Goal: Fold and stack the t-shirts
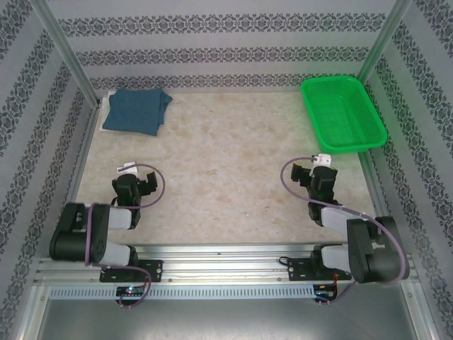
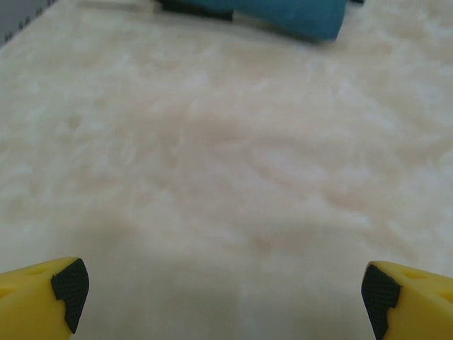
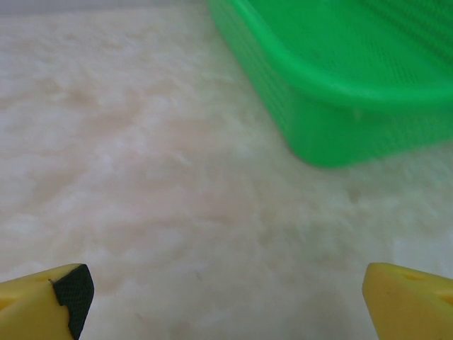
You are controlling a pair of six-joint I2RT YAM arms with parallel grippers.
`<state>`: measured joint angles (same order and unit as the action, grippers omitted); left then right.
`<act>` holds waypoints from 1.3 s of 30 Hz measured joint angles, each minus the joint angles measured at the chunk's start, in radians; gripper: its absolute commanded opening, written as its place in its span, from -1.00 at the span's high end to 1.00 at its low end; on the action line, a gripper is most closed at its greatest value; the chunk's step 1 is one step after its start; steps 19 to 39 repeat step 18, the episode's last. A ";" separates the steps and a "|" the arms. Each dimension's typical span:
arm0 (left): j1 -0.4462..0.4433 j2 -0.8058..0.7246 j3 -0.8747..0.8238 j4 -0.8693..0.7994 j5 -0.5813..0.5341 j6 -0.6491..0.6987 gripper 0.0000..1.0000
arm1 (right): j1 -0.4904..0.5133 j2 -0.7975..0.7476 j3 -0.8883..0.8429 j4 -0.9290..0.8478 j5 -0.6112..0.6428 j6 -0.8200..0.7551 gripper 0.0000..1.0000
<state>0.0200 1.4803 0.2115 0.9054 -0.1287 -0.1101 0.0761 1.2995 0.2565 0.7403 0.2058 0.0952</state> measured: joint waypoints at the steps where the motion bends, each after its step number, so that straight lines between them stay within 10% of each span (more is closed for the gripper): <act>1: -0.002 0.062 0.018 0.067 0.013 0.016 -0.99 | 0.010 0.043 0.000 0.069 0.006 -0.015 -0.96; 5: -0.003 0.111 0.106 0.055 0.050 0.040 -1.00 | -0.006 0.229 0.066 0.138 0.011 -0.037 -0.96; 39: 0.000 0.105 0.166 0.045 0.095 0.055 -1.00 | -0.033 0.224 0.095 0.169 0.040 -0.035 -0.96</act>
